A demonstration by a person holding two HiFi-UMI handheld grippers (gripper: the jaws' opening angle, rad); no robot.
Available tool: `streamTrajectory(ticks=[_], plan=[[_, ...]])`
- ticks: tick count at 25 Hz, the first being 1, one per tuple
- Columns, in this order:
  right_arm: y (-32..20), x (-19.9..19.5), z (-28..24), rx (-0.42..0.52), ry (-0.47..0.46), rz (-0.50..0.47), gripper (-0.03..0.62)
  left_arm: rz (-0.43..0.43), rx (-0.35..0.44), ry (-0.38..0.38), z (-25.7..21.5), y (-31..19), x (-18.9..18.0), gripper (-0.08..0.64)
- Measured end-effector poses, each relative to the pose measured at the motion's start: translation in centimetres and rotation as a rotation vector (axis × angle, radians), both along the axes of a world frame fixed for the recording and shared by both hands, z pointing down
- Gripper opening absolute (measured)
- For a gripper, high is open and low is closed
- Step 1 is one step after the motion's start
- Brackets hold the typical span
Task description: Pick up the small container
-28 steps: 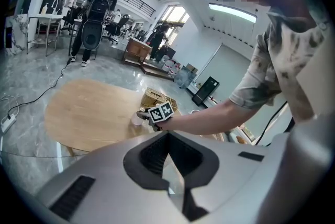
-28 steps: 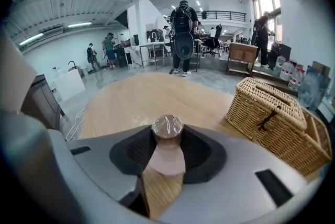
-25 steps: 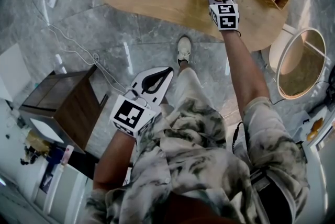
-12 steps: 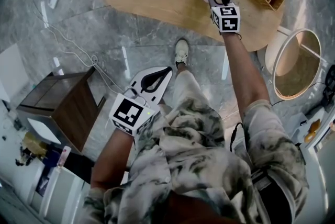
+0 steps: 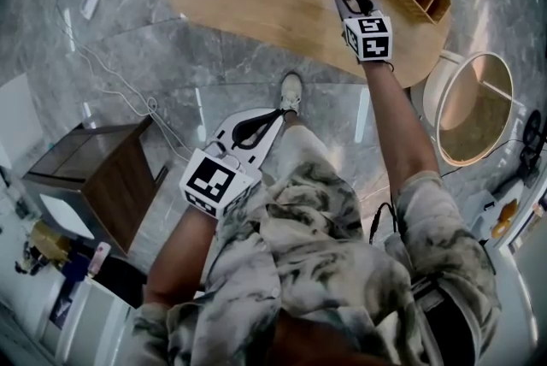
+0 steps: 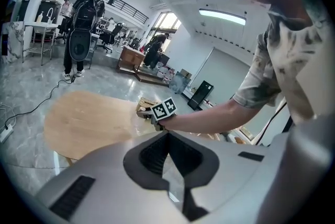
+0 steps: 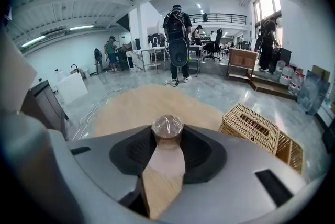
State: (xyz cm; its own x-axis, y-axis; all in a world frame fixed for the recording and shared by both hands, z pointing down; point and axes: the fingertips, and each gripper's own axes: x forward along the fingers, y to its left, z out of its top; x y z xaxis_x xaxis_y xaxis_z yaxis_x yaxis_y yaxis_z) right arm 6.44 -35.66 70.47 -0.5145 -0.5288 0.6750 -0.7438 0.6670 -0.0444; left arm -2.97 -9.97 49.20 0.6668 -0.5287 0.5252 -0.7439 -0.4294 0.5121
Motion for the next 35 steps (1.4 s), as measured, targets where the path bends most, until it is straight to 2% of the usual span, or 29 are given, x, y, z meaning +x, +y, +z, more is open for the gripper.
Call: streamTrajectory(ticks=[24, 35], plan=[[2.3, -1.4, -13.9, 0.037, -0.030, -0.087, 0.158, 0.049, 0.097, 0.002, -6.6, 1.1, 0.2, 0.021], [4.2, -3.1, -20.0, 0.047, -0.046, -0.150, 0.158, 0.060, 0.098, 0.015, -8.7, 2.4, -0.5, 0.022]])
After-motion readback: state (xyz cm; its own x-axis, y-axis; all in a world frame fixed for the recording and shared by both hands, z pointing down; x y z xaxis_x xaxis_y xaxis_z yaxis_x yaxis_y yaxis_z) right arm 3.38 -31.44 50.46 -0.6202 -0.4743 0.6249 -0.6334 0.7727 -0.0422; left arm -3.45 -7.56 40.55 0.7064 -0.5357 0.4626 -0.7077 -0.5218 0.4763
